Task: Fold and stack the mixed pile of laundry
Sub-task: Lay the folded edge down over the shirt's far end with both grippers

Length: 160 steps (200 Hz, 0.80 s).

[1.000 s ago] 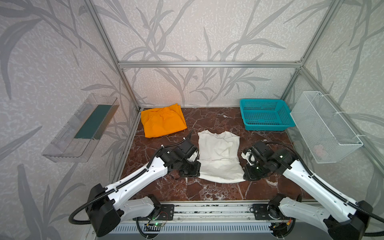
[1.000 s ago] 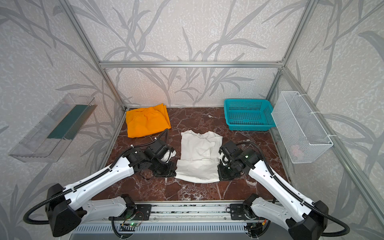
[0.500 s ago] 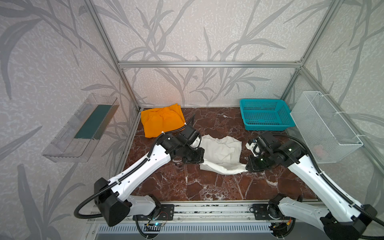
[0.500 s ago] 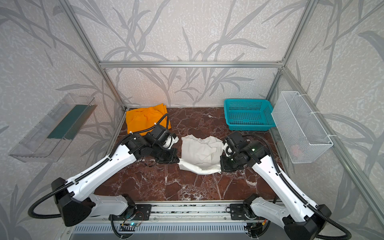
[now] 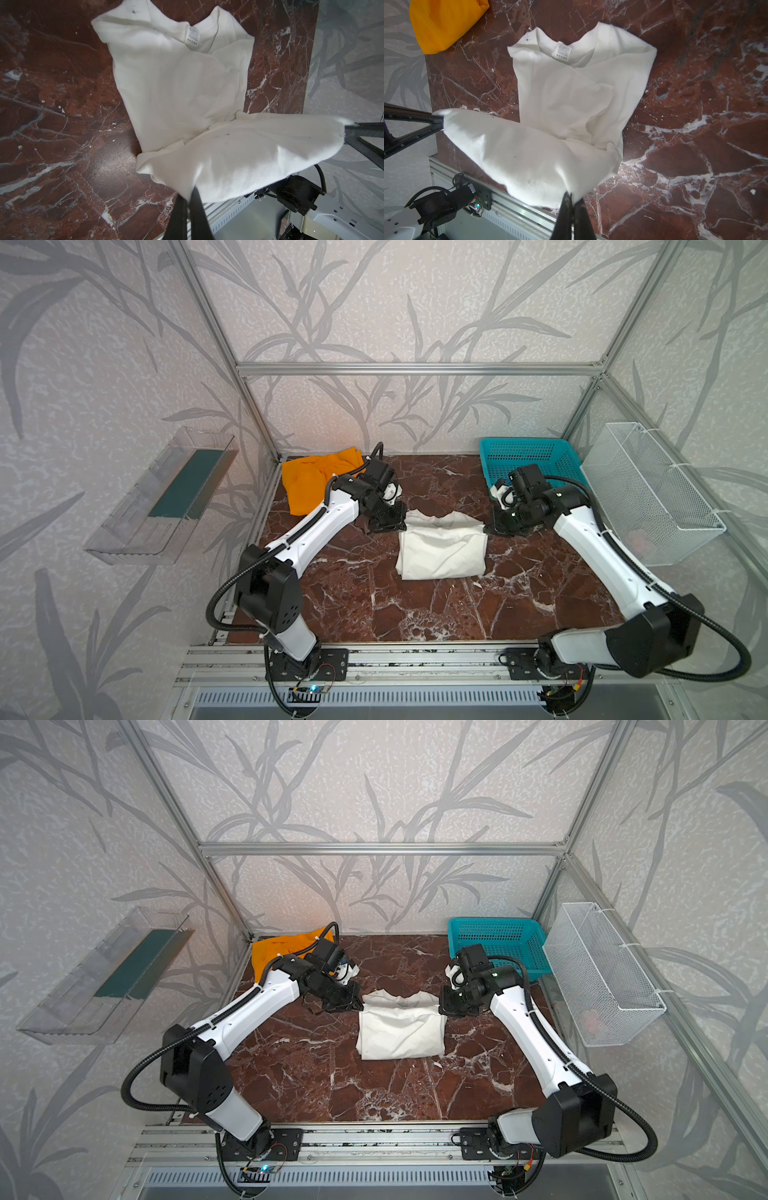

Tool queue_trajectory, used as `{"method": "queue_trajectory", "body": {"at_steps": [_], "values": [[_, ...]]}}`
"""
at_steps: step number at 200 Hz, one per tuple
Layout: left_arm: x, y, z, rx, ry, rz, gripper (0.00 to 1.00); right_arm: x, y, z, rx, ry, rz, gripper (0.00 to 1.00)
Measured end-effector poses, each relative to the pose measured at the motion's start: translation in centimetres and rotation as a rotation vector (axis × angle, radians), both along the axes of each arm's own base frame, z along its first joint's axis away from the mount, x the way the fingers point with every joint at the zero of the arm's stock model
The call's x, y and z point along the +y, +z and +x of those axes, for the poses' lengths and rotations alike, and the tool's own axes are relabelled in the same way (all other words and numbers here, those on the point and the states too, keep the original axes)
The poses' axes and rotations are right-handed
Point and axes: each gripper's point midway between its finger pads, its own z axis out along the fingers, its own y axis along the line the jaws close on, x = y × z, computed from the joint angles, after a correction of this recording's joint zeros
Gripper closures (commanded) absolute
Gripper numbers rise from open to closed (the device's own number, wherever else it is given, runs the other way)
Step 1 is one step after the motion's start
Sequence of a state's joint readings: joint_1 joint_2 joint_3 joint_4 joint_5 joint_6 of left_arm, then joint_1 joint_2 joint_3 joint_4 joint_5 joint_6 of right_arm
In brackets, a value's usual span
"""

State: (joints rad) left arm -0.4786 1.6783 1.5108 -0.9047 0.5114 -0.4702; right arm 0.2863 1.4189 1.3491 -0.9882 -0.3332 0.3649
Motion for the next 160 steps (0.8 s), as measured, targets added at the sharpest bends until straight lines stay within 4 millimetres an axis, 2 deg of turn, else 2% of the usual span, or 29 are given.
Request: {"method": "queue_trajectory", "body": {"at_steps": [32, 58, 77, 113, 127, 136, 147, 160], "values": [[-0.4, 0.5, 3.5, -0.025, 0.001, -0.032, 1.00, 0.3, -1.2, 3.9, -0.001, -0.020, 0.019, 1.00], [-0.4, -0.6, 6.5, -0.018, 0.003, -0.055, 1.00, 0.5, -3.1, 6.9, 0.026, -0.026, 0.018, 1.00], [-0.4, -2.6, 8.6, 0.003, 0.006, -0.076, 1.00, 0.4, -4.7, 9.0, 0.035, -0.035, 0.011, 1.00], [-0.3, -7.8, 11.4, 0.065, 0.029, -0.118, 1.00, -0.3, -8.6, 12.3, 0.045, -0.072, -0.010, 1.00], [-0.1, -9.4, 12.7, 0.071, 0.059, -0.127, 0.93, -0.7, -10.3, 13.7, 0.038, -0.086, -0.029, 0.95], [0.1, -10.2, 13.5, 0.068, 0.083, -0.134, 0.86, -0.8, -11.2, 14.6, 0.025, -0.092, -0.046, 0.88], [0.2, -10.4, 14.5, 0.048, 0.107, -0.143, 0.79, -1.1, -12.1, 15.5, 0.008, -0.104, -0.068, 0.76], [0.3, -10.2, 15.7, 0.014, 0.137, -0.153, 0.73, -1.5, -12.6, 16.4, -0.020, -0.114, -0.096, 0.66]]}}
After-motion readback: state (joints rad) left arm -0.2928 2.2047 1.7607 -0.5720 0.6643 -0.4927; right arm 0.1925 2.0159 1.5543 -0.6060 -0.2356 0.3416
